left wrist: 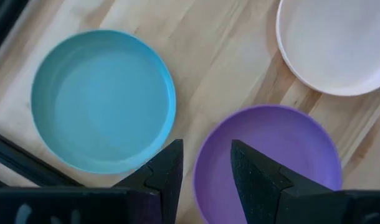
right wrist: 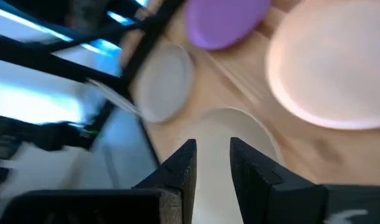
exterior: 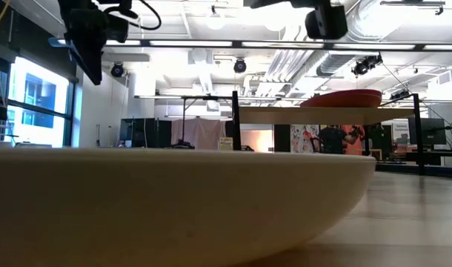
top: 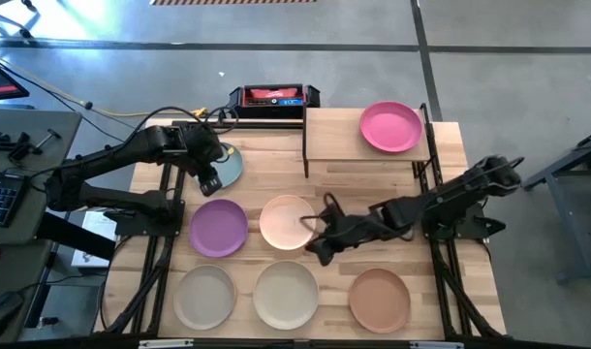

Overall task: Place and stack plates onto a shelf
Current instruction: Stack the white plate on top of the pink plate on the shelf

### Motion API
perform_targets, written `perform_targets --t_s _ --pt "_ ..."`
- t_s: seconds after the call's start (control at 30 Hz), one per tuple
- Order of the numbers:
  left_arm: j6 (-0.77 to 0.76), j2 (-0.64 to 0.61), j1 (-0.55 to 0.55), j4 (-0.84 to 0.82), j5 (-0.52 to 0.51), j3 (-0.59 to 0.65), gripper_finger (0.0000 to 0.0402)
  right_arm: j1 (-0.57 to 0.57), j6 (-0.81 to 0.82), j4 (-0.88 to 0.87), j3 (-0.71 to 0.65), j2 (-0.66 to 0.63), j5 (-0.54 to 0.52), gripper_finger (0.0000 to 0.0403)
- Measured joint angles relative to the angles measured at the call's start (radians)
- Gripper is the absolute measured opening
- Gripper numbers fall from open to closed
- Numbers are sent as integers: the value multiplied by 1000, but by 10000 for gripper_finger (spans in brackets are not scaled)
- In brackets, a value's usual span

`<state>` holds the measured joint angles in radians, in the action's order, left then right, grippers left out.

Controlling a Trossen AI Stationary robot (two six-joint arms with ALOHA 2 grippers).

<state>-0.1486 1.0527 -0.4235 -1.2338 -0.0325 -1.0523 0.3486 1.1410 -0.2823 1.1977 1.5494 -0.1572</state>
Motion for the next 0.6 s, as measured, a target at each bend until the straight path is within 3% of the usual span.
perform_targets --t_s 0.1,0.23,0.6 --pt "-20 0 11 -29 -2 0 124 -2 -16 -228 125 74 7 78" --pt "-34 0 36 -55 -3 0 124 -2 -41 -390 248 172 62 78" --pt "-87 0 129 -57 -4 0 124 -1 -59 -408 307 339 171 78"
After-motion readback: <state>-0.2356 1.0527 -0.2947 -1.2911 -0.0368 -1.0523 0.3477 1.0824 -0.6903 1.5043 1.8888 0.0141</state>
